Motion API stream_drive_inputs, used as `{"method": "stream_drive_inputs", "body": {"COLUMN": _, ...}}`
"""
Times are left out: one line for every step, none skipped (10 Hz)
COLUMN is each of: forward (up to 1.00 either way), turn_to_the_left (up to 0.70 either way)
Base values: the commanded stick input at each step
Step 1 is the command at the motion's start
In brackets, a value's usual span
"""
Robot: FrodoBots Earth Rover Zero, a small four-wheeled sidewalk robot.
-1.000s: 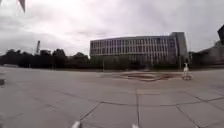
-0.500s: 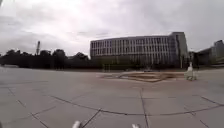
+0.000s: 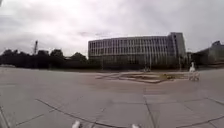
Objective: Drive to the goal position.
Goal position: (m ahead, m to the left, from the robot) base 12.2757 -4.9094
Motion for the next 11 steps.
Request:
{"method": "stream_drive_inputs", "body": {"forward": 0.70, "turn_to_the_left": 0.00}}
{"method": "stream_drive_inputs", "body": {"forward": 0.70, "turn_to_the_left": 0.00}}
{"method": "stream_drive_inputs", "body": {"forward": 0.70, "turn_to_the_left": 0.00}}
{"method": "stream_drive_inputs", "body": {"forward": 0.70, "turn_to_the_left": 0.00}}
{"method": "stream_drive_inputs", "body": {"forward": 0.70, "turn_to_the_left": 0.00}}
{"method": "stream_drive_inputs", "body": {"forward": 0.70, "turn_to_the_left": 0.00}}
{"method": "stream_drive_inputs", "body": {"forward": 0.70, "turn_to_the_left": 0.00}}
{"method": "stream_drive_inputs", "body": {"forward": 0.70, "turn_to_the_left": 0.00}}
{"method": "stream_drive_inputs", "body": {"forward": 0.70, "turn_to_the_left": 0.00}}
{"method": "stream_drive_inputs", "body": {"forward": 0.70, "turn_to_the_left": 0.00}}
{"method": "stream_drive_inputs", "body": {"forward": 0.70, "turn_to_the_left": 0.00}}
